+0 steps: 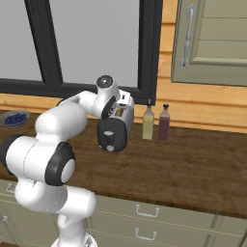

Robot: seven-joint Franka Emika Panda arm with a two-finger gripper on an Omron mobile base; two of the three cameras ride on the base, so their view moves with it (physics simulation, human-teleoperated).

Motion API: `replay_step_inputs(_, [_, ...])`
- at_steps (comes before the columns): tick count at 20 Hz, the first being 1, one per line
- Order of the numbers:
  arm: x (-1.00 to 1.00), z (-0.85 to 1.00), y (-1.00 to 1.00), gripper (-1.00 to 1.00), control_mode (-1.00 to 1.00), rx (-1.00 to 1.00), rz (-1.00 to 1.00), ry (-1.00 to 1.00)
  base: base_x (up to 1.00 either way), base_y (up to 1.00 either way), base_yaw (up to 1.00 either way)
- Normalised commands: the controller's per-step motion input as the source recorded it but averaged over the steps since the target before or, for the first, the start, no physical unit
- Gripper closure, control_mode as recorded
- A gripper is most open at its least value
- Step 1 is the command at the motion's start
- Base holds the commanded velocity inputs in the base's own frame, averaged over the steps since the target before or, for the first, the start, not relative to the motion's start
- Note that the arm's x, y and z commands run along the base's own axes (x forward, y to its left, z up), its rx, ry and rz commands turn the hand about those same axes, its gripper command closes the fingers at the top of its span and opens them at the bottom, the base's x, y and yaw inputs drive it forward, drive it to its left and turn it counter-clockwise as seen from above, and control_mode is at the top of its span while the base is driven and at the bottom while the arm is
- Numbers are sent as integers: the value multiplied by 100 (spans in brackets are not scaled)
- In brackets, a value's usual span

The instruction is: Start the toaster. Once the lever pops up, take the bread to the plate on the dining counter.

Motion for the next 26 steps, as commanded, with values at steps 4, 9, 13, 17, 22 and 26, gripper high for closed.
replay_step_inputs(4, [0,0,0,-100,-100,0,0,0,0,0,0])
replay_step_inputs(9, [0,0,0,-100,-100,0,0,0,0,0,0])
replay_step_inputs(13, [0,0,0,-100,-100,0,0,0,0,0,0])
replay_step_inputs(17, [0,0,0,-100,-100,0,0,0,0,0,0])
replay_step_inputs(22, [0,0,0,-100,-100,0,0,0,0,0,0])
replay_step_inputs(26, [0,0,0,-100,-100,0,0,0,0,0,0])
